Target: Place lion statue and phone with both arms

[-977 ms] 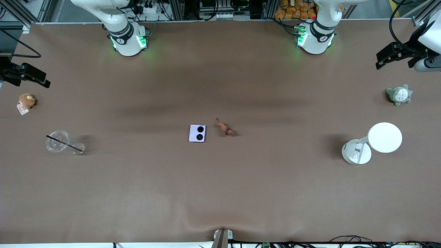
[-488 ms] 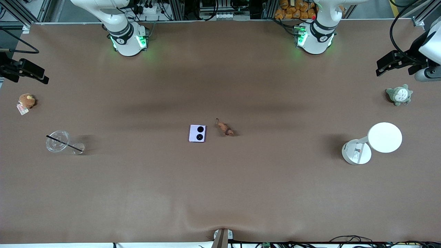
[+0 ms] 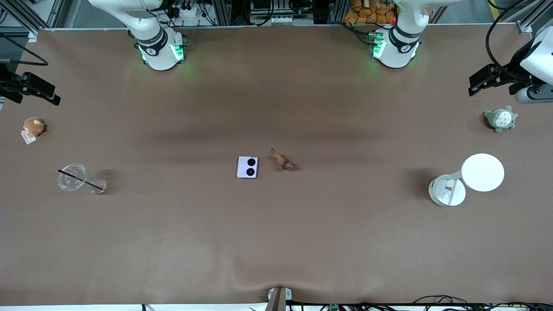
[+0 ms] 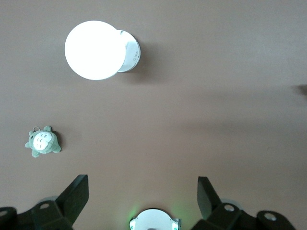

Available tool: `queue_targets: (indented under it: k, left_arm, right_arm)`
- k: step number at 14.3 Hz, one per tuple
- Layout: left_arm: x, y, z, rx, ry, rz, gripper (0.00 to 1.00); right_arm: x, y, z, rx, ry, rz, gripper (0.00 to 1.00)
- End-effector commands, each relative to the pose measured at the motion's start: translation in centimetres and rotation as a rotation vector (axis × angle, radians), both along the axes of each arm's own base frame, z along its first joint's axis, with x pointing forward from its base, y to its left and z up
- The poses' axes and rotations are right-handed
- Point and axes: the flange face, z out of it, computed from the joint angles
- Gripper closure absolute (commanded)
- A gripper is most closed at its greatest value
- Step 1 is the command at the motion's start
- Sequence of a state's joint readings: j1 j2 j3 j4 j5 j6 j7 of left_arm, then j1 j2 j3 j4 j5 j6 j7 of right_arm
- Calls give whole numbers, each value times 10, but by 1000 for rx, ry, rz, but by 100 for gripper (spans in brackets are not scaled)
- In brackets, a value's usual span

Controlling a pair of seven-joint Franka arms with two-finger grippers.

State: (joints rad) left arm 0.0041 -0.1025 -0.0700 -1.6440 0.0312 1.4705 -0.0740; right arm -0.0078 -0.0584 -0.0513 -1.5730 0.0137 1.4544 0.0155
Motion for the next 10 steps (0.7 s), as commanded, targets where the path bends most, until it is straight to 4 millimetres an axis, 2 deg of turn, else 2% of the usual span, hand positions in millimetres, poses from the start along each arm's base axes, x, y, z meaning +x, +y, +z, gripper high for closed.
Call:
queue_targets:
  k: [1,4,5,7,8,10]
  left_arm:
    - [1,0,6,-12,9,-12,0]
    - [4,-5,0,-19,21,-8,0]
    - [9,-19,-10,-36,39,-9,0]
    - [28,-53,-42,-71,74,44,0]
    - [37,-79,-56,-77,62,37,0]
    - [53,-145,-94,-88,41,67,0]
  right_arm:
    - [3,4,2,-23,-2,-10,0]
    - [3,4,2,-22,-5,-10,0]
    - [3,4,2,-23,-5,-10,0]
    - [4,4,2,-22,-4,-9,0]
    - [4,4,2,-23,-4,-10,0]
    - [4,3,6,-25,-17,-10,0]
